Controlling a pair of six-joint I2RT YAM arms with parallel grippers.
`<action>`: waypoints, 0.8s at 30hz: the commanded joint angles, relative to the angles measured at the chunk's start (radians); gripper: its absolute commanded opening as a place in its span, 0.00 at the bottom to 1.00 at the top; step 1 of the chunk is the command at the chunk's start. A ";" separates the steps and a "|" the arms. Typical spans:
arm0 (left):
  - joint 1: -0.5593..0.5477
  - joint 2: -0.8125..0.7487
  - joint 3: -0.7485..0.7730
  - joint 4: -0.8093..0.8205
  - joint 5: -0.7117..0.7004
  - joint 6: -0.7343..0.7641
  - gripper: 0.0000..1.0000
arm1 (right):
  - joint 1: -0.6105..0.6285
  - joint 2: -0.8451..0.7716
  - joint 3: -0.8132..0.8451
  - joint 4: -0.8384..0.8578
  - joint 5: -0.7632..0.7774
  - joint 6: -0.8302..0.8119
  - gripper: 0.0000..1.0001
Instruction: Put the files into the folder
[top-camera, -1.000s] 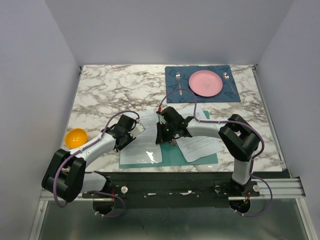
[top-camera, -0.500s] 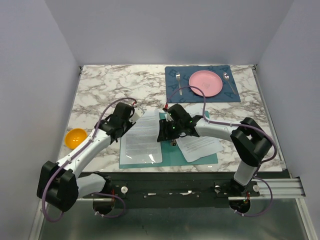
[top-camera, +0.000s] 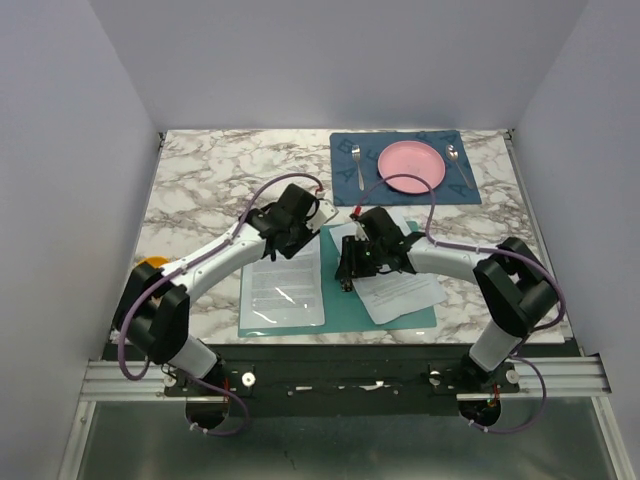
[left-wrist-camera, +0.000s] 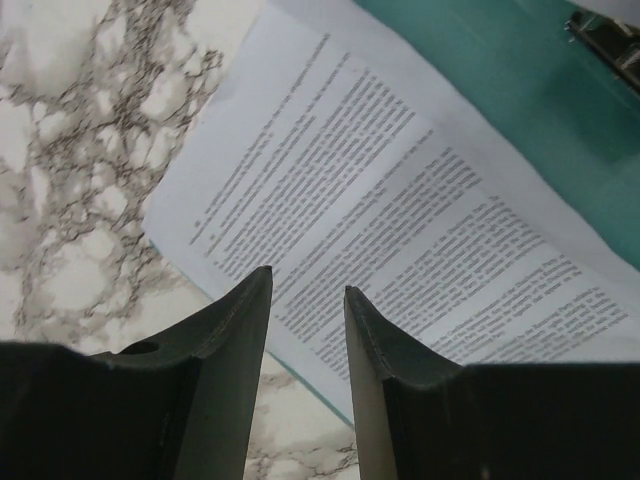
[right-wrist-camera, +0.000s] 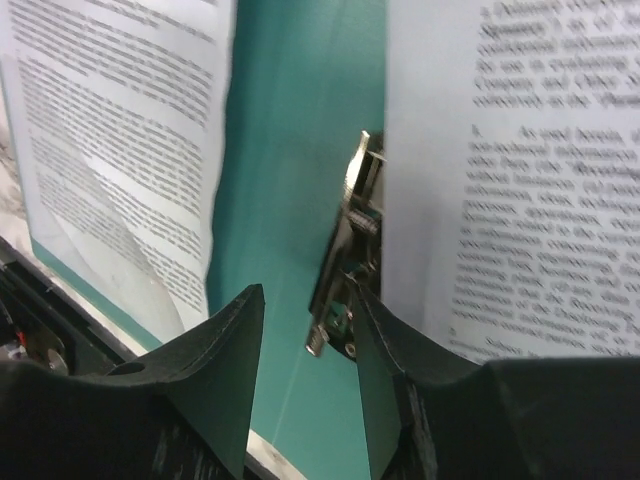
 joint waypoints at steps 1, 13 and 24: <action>-0.022 0.127 0.086 0.008 0.089 0.003 0.45 | -0.026 -0.066 -0.070 -0.015 0.023 0.007 0.49; -0.035 0.296 0.061 0.096 0.044 0.034 0.43 | -0.101 -0.169 -0.229 -0.004 0.072 0.015 0.48; -0.018 0.296 0.014 0.169 -0.075 0.062 0.40 | -0.132 -0.200 -0.227 0.034 -0.014 0.062 0.28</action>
